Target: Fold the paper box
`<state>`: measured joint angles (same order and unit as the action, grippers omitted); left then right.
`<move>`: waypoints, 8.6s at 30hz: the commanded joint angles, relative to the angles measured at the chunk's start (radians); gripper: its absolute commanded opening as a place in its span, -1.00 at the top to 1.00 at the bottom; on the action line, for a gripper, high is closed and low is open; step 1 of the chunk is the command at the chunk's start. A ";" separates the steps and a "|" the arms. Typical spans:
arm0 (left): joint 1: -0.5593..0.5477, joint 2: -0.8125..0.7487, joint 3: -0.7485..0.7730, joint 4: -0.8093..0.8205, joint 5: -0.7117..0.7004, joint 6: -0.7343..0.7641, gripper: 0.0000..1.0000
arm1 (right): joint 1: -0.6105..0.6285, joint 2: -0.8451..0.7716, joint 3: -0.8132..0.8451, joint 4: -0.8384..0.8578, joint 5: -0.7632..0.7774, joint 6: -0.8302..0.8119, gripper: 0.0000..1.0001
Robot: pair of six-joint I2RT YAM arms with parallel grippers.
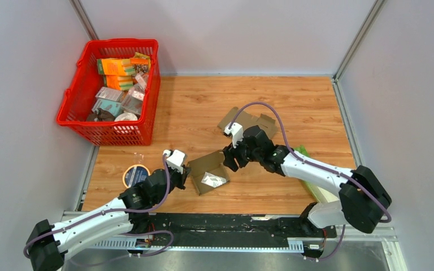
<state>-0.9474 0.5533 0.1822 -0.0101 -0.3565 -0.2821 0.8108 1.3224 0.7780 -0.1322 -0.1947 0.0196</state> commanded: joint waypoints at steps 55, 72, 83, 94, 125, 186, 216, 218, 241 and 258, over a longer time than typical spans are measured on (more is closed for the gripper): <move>-0.002 0.401 0.347 -0.125 -0.375 -0.244 1.00 | 0.135 0.083 0.107 0.082 0.539 0.540 1.00; -0.002 0.425 0.109 0.225 -0.496 -0.491 1.00 | 0.323 0.158 0.190 -0.126 0.966 0.944 1.00; -0.011 0.370 -0.001 0.371 -0.483 -0.454 1.00 | 0.406 0.186 0.164 -0.256 1.054 1.239 1.00; -0.042 0.329 -0.112 0.519 -0.407 -0.353 1.00 | 0.508 0.222 0.153 -0.377 1.196 1.408 1.00; -0.065 0.160 -0.234 0.512 -0.403 -0.262 1.00 | 0.460 -0.157 0.037 -0.423 0.645 0.809 -0.55; -0.113 0.375 -0.061 0.460 -0.559 -0.376 1.00 | 0.317 0.245 0.095 0.192 0.856 0.549 1.00; -0.203 0.488 0.002 0.317 -0.670 -0.593 1.00 | 0.413 0.218 -0.069 0.384 0.980 0.617 1.00; -0.229 0.490 -0.024 0.367 -0.691 -0.577 1.00 | 0.427 0.213 -0.089 0.408 0.995 0.625 1.00; -0.485 0.718 -0.029 0.412 -1.004 -0.554 1.00 | 0.590 0.141 -0.223 0.312 1.175 0.746 0.32; -0.537 0.767 0.091 0.002 -1.079 -0.869 1.00 | 0.377 -0.603 -0.289 -0.209 0.290 0.946 -0.71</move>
<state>-1.4788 1.3224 0.2802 -0.0257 -1.4235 -1.1450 1.4464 0.8429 0.5030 -0.3691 0.5362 0.9070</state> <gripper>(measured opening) 0.007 0.851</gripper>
